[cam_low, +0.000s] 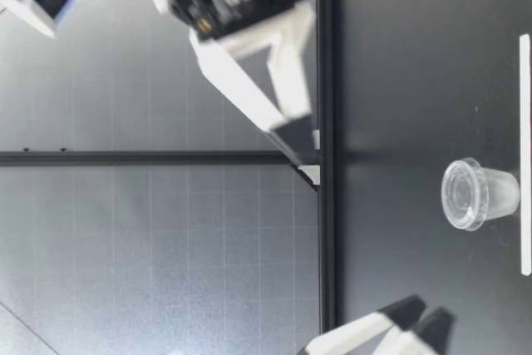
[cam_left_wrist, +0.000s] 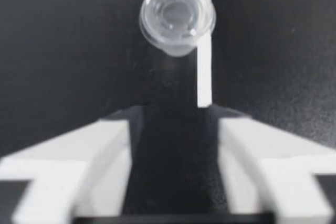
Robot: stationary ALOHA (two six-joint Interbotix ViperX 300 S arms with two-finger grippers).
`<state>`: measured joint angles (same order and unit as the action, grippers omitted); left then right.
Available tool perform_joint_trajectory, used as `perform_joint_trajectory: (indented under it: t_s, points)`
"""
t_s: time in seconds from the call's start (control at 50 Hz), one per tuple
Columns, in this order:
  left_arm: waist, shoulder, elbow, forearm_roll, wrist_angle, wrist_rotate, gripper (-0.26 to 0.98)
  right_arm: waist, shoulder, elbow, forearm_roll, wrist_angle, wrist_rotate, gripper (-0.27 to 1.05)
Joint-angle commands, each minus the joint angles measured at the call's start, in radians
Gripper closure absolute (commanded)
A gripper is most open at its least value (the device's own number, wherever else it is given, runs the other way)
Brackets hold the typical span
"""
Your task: Pick up the plastic cup and open its lid.
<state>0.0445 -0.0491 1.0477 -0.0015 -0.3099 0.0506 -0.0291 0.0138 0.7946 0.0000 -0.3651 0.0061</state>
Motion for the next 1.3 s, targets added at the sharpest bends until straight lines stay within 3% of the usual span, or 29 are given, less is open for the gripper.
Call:
perform_joint_trajectory:
  t_s: [0.0,0.2,0.54,1.28]
  points:
    - [0.002,0.043,-0.034,-0.002,-0.025,-0.005,0.15,-0.011,0.017,-0.046,0.002,0.031,0.002,0.98]
    - [-0.002,0.152,-0.067,-0.002,-0.138,-0.005,0.16,-0.017,0.086,-0.112,0.003,0.141,0.002,0.98]
    - [-0.008,0.212,-0.087,-0.002,-0.255,-0.003,0.16,-0.040,0.147,-0.158,0.003,0.190,0.003,0.98]
    - [-0.008,0.322,-0.172,0.008,-0.279,0.005,0.18,-0.043,0.196,-0.158,0.005,0.235,0.006,0.98]
